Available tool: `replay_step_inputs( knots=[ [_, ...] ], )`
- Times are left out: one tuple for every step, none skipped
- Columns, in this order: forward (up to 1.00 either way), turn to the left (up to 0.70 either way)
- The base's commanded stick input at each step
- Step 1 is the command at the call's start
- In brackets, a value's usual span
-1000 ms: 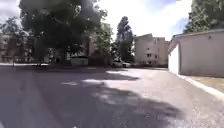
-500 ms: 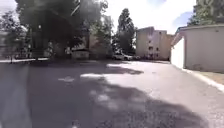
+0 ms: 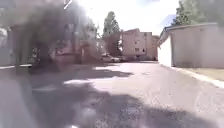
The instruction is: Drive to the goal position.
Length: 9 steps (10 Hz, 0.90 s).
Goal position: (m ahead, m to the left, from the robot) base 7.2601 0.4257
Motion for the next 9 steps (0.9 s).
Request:
replay_step_inputs(
  knots=[
    [0.85, -0.34],
    [0.85, 0.0],
    [0.85, 0.0],
    [0.85, 0.0],
    [0.85, 0.0],
    [0.85, 0.0],
    [0.85, 0.0],
    [0.85, 0.0],
    [0.85, 0.0]
  ],
)
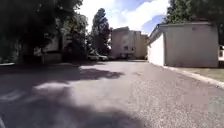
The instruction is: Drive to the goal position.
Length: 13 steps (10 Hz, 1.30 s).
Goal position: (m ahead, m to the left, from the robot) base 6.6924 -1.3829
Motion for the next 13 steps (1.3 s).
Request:
replay_step_inputs(
  knots=[
    [0.85, 0.0],
    [0.85, 0.0],
    [0.85, 0.0],
    [0.85, 0.0],
    [0.85, 0.0],
    [0.85, 0.0],
    [0.85, 0.0],
    [0.85, 0.0],
    [0.85, 0.0],
    [0.85, 0.0],
    [0.85, 0.0],
    [0.85, 0.0],
    [0.85, 0.0]
  ],
)
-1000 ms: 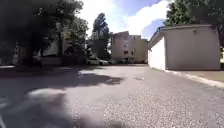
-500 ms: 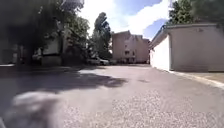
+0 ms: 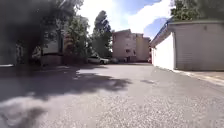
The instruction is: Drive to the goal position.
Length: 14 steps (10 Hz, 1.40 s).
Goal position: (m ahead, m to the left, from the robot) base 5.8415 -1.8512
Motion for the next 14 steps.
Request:
replay_step_inputs(
  knots=[
    [0.85, 0.0],
    [0.85, 0.0],
    [0.85, 0.0],
    [0.85, 0.0],
    [0.85, 0.0],
    [0.85, -0.02],
    [0.85, -0.14],
    [0.85, -0.34],
    [0.85, -0.34],
    [0.85, -0.34],
    [0.85, -0.34],
    [0.85, -0.34],
    [0.85, -0.34],
    [0.85, -0.34]
  ],
)
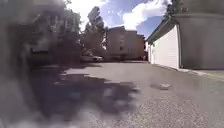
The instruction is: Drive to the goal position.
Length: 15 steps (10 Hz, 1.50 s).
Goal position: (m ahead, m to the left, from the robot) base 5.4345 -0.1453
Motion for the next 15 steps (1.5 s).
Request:
replay_step_inputs(
  knots=[
    [0.85, -0.34],
    [0.85, -0.34],
    [0.85, -0.06],
    [0.85, 0.0],
    [0.85, 0.0],
    [0.85, 0.0],
    [0.85, 0.0],
    [0.85, 0.0],
    [0.85, 0.0],
    [0.85, 0.0],
    [0.85, 0.0],
    [0.85, 0.0],
    [0.85, 0.0],
    [0.85, 0.0],
    [0.85, 0.0]
  ],
)
